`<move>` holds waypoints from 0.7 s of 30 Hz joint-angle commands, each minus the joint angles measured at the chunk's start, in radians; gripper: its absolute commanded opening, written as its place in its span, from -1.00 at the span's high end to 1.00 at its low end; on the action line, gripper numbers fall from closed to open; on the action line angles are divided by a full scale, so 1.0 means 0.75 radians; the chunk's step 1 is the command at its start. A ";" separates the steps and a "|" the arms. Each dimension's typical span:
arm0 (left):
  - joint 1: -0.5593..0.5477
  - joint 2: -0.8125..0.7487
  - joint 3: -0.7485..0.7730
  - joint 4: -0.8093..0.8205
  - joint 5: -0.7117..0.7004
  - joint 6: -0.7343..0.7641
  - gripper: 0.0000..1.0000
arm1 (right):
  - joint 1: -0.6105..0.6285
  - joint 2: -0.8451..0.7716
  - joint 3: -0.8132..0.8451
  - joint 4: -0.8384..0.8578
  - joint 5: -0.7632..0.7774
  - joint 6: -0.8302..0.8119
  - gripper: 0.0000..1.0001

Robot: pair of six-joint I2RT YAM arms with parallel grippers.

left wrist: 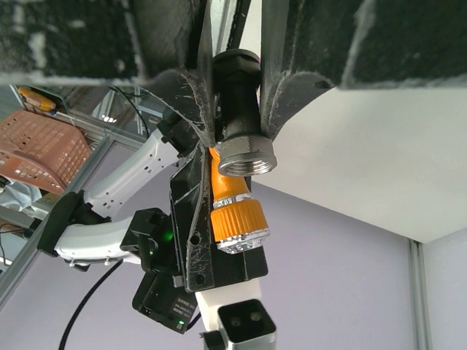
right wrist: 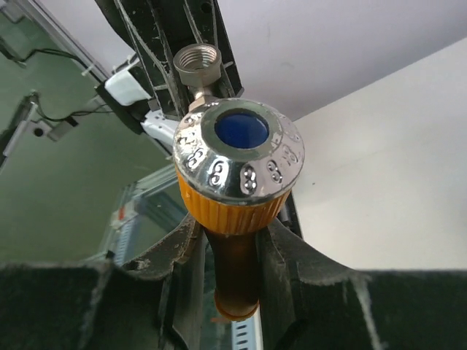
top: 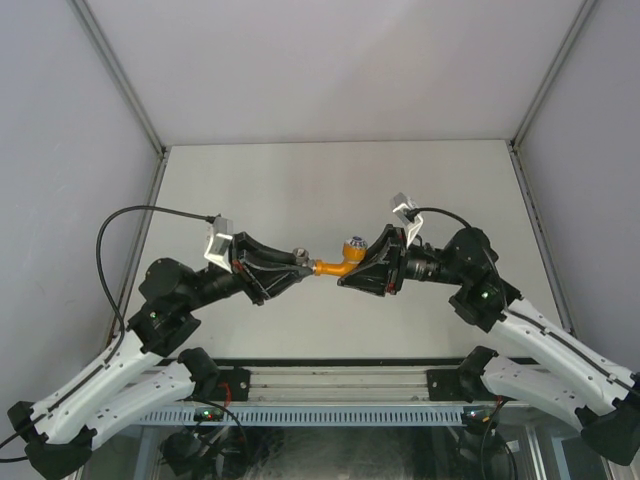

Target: Install the water faucets

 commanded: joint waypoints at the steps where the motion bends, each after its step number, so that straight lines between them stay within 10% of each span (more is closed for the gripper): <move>1: -0.004 -0.007 -0.025 0.028 0.069 0.173 0.99 | -0.093 0.049 0.100 0.118 0.035 0.325 1.00; 11: -0.004 0.021 -0.031 0.054 -0.029 0.137 0.99 | -0.110 0.024 0.041 -0.033 0.332 0.122 0.88; 21: -0.004 -0.023 -0.053 0.081 -0.137 0.044 1.00 | -0.110 -0.108 -0.022 -0.071 0.407 -0.227 0.00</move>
